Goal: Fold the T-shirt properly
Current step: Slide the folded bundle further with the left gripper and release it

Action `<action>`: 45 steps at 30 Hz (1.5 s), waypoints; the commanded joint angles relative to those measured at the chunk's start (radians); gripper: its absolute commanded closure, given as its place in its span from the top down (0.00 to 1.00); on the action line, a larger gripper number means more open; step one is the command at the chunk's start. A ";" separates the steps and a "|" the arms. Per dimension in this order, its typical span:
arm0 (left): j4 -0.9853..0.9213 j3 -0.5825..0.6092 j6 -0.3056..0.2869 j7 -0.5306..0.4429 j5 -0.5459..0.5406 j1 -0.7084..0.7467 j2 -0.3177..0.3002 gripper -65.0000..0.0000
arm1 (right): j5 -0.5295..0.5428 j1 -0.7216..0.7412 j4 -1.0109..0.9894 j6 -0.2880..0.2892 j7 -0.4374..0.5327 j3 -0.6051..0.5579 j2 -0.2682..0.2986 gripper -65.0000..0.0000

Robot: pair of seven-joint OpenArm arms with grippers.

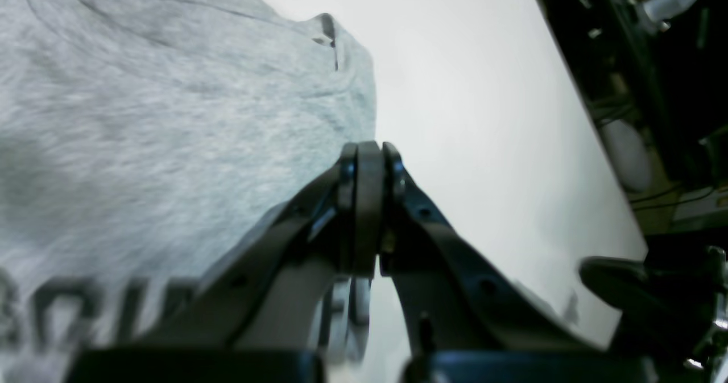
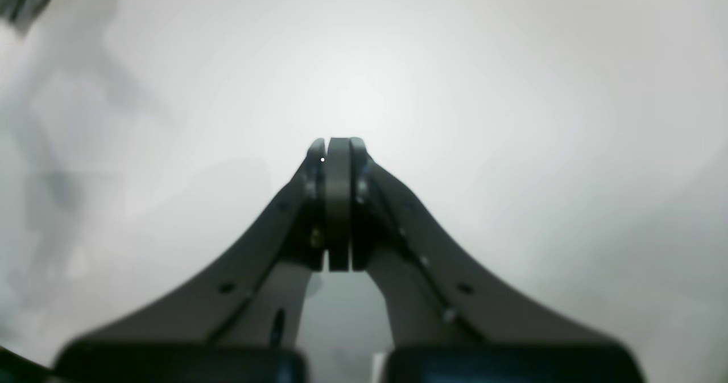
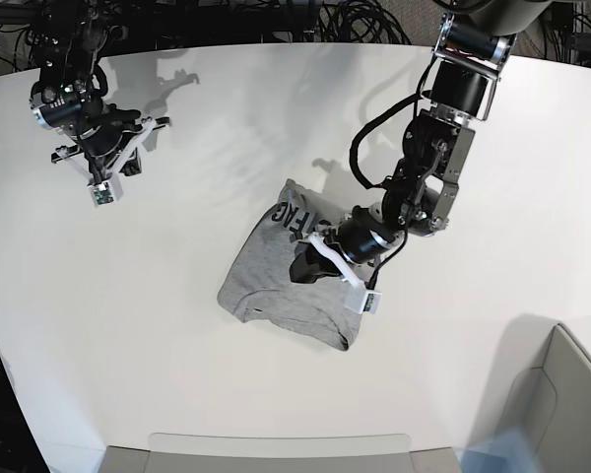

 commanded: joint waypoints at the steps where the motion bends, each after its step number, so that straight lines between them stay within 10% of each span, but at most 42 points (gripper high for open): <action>1: -0.026 0.018 -0.007 -0.061 -0.011 -0.028 0.013 0.00 | -0.001 0.005 0.018 0.027 0.022 0.052 -0.004 0.00; 8: -0.313 0.093 -0.007 -0.381 -0.011 -0.028 0.024 0.00 | -0.005 -0.004 0.016 0.287 0.016 0.299 -0.064 0.00; 19: -0.664 0.127 -0.007 -0.642 -0.016 -0.021 0.006 0.00 | -0.005 0.002 0.016 0.299 0.016 0.316 -0.068 0.00; 27: -0.682 0.006 -0.010 -0.685 -0.017 0.089 -0.157 0.00 | -0.005 0.017 0.016 0.299 0.016 0.275 -0.068 0.00; 34: -0.682 -0.187 -0.158 -0.673 -0.014 0.175 -0.275 0.00 | -0.005 0.026 0.016 0.299 0.016 0.213 -0.068 0.00; 45: -0.572 -0.198 -0.230 -0.506 -0.012 0.178 -0.317 0.00 | -0.005 0.039 0.016 0.298 0.019 0.187 -0.070 0.00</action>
